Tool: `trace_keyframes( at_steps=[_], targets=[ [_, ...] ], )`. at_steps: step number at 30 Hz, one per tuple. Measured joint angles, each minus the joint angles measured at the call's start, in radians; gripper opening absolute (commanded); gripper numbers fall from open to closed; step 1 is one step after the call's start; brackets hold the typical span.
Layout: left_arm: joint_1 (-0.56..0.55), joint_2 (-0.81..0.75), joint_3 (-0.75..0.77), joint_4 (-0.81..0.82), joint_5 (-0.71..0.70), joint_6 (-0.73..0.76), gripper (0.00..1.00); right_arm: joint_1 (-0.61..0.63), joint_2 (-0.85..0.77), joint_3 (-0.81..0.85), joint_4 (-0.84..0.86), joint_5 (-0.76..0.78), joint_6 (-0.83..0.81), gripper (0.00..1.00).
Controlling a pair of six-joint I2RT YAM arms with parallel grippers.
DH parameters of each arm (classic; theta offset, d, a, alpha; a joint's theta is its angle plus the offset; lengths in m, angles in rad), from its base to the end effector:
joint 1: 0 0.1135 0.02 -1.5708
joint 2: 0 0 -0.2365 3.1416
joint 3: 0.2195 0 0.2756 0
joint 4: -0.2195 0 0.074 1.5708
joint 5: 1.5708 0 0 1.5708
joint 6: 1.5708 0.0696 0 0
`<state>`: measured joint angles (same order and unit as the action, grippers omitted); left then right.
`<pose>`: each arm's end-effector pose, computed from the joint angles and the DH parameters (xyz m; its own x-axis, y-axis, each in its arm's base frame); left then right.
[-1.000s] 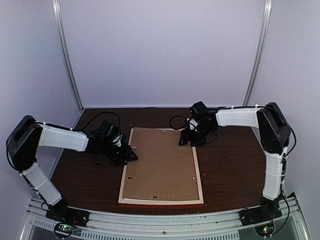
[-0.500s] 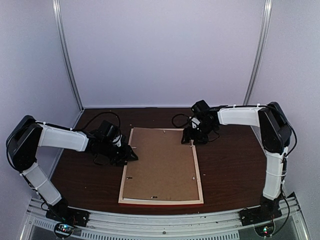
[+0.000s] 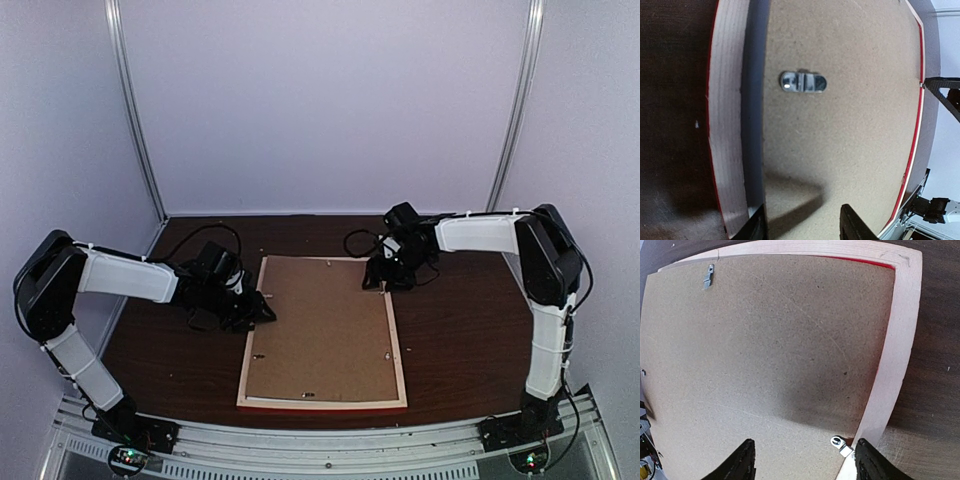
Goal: Put the photo into the frame
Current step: Press the fastener onto the backboard.
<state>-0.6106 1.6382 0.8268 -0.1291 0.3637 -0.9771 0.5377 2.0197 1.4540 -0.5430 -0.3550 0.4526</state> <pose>0.2698 -0.2190 0.0834 -0.9568 -0.2759 -0.0915 -0.1527 0.7450 -0.6493 0.3689 0.2482 0.1084 -0.9596 -0.0948 -0.2649 -0.2154 0.8534 0.4748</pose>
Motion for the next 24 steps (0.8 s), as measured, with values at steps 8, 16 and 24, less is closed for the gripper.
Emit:
trace_keyframes(
  at_steps=[8,16,24],
  targets=[
    [0.000,0.000,0.000,0.000,0.000,0.000,0.47,0.000,-0.016,-0.034,0.039,-0.009,0.008,0.66],
    [0.000,0.000,0.000,0.000,0.000,0.000,0.47,0.005,-0.025,-0.052,0.058,-0.012,0.034,0.65],
    [0.000,0.002,0.000,0.001,0.000,0.000,0.47,0.021,-0.035,-0.071,0.058,-0.028,0.069,0.64]
  ],
)
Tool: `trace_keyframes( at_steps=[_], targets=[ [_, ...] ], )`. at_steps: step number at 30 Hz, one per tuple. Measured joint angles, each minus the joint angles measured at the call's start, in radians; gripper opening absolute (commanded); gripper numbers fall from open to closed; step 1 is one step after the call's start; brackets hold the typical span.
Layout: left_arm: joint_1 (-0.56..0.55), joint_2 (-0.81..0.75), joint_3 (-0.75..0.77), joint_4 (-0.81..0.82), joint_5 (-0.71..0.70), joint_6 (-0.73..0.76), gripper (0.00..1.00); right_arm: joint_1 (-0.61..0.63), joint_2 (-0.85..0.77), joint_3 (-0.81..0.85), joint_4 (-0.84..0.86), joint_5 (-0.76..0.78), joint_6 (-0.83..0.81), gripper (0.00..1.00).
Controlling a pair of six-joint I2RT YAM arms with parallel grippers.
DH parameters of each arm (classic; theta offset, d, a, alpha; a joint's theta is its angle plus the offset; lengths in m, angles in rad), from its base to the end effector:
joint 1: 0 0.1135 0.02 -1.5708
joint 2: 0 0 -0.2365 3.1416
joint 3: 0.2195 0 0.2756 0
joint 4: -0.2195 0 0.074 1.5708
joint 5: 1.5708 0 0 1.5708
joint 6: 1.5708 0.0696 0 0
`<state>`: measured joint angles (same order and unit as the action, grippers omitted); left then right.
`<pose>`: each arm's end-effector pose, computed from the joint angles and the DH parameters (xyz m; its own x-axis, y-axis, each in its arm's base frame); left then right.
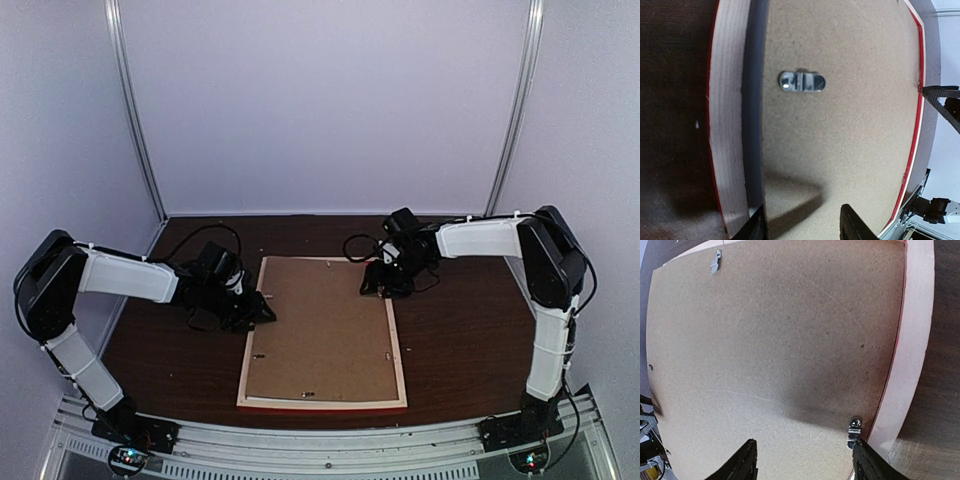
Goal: Put the photo into the frame
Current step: Press the fastener onto the backboard.
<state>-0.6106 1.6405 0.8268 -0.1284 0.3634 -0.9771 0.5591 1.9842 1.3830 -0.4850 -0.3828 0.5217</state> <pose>0.2698 -0.2190 0.0827 -0.9569 -0.2760 -0.0907 -0.1536 0.7457 -0.6483 0.3553 0.2529 0.1048 -0.9691 -0.0610 -0.2392 -0.1806 0.8357 0.5187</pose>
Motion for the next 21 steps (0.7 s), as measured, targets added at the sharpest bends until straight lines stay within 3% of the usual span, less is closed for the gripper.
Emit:
trace_keyframes(
  at_steps=[13,21],
  targets=[
    [0.000,0.008,0.000,0.002,0.000,0.000,0.48,0.014,-0.009,-0.013,-0.024,-0.024,0.018,0.65],
    [0.000,0.018,0.000,0.007,0.003,0.001,0.52,0.014,-0.100,-0.014,-0.045,-0.021,0.011,0.65]
  ],
)
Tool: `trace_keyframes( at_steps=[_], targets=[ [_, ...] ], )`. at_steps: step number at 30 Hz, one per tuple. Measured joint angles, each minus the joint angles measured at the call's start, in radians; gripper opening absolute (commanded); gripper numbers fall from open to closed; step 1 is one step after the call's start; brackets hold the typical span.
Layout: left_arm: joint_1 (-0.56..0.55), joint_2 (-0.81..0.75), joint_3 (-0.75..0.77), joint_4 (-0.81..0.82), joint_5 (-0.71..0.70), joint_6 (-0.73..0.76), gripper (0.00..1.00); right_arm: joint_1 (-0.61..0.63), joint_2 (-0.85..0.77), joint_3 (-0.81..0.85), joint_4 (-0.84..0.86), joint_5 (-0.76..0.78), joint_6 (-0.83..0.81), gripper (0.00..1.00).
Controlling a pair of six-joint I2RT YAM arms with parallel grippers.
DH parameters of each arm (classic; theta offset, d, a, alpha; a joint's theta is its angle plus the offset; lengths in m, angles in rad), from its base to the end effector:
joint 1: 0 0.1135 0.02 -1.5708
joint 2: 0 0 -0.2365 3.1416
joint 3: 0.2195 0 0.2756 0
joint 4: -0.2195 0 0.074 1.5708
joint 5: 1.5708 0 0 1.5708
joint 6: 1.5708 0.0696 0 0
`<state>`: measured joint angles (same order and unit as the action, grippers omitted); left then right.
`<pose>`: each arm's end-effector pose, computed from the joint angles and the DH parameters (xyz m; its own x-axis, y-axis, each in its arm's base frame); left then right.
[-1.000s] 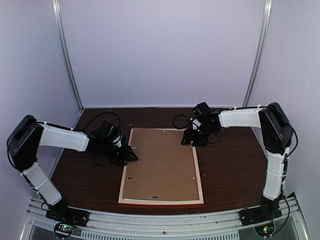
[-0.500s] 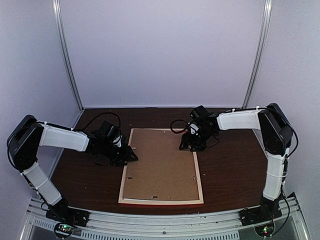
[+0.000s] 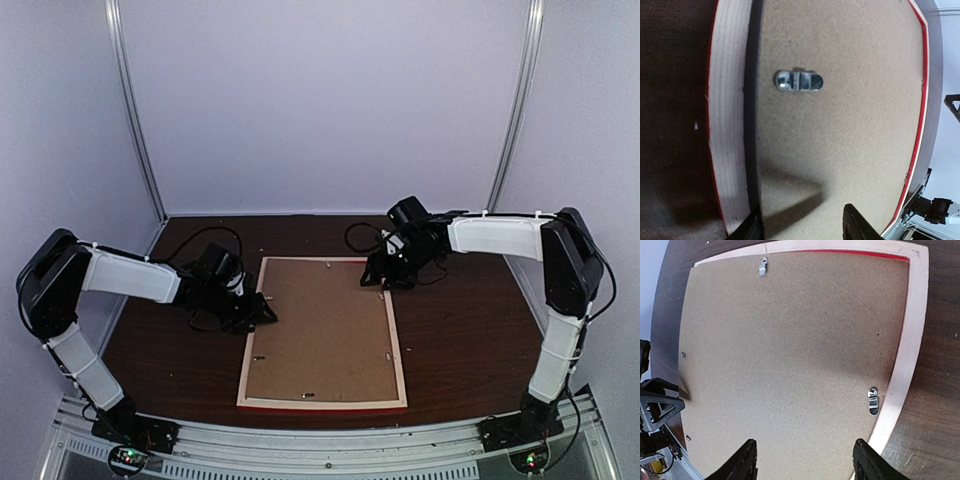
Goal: Put the photo into the frame
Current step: Press the fastener onto the backboard, then place the backboard on the frame body.
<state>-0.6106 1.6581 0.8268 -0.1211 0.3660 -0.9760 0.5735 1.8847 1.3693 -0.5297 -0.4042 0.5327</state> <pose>0.2699 -0.2193 0.0776 -0.9583 -0.2733 -0.0833 -0.1577 0.7490 -0.6436 0.3429 0.2541 0.1387 -0.9634 -0.0664 -0.2595 -0.2035 0.8114 0.5479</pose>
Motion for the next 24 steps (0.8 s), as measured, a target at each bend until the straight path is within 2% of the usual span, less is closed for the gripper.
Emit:
trace_keyframes(
  at_steps=[24],
  targets=[
    [-0.005,0.033,0.064,-0.076,0.027,0.037,0.66,0.029,-0.050,-0.080,-0.023,0.062,-0.022,0.65]
  ],
)
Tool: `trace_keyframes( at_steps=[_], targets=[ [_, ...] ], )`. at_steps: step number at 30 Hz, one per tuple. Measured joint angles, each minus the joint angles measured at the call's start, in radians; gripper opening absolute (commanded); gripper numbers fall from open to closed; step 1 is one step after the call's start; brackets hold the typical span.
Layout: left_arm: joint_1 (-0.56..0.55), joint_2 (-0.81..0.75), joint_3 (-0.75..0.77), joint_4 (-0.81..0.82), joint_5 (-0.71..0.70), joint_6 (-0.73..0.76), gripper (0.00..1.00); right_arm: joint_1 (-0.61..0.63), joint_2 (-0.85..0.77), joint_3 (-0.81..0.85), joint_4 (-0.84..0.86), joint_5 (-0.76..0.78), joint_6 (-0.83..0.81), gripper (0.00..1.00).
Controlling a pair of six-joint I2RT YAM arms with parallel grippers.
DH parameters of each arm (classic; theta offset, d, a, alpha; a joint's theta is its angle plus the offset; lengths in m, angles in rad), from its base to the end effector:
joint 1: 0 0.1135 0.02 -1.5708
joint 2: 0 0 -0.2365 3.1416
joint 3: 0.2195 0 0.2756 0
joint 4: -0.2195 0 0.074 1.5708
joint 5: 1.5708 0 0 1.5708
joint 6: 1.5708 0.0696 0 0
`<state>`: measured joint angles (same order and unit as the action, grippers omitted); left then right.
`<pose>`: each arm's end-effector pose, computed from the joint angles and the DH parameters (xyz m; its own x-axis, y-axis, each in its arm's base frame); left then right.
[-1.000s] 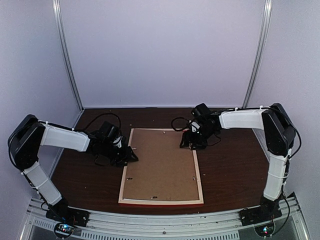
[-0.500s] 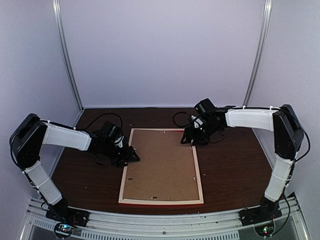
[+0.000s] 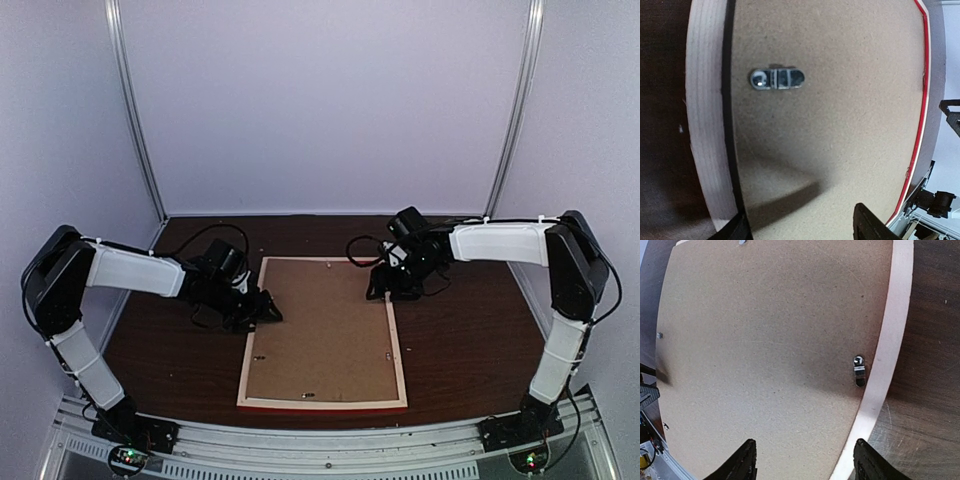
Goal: Put the photo into the frame
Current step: Place the backboard on the frame body.
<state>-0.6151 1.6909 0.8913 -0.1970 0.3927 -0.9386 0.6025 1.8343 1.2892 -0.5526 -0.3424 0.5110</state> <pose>0.2737 -0.2260 0.0811 -0.9723 -0.2256 -0.0617 -0.1379 0.7659 -0.6281 0.3215 0.2495 0.1294 -0.9624 -0.1029 -0.2513 -0.2169 0.8480 0.4835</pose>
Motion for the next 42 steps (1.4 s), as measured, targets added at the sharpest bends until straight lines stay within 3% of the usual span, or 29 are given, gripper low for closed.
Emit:
trace_keyframes(
  at_steps=[10,23,42],
  targets=[
    [-0.004,0.010,0.019,-0.025,0.001,0.019,0.71,0.000,-0.024,-0.007,-0.067,0.112,-0.038,0.64],
    [-0.009,0.010,0.022,-0.025,0.002,0.029,0.74,0.030,-0.022,-0.072,-0.079,0.120,-0.041,0.56],
    [-0.011,0.011,0.024,-0.024,0.003,0.031,0.75,0.042,-0.002,-0.107,-0.056,0.121,-0.027,0.31]
  ],
)
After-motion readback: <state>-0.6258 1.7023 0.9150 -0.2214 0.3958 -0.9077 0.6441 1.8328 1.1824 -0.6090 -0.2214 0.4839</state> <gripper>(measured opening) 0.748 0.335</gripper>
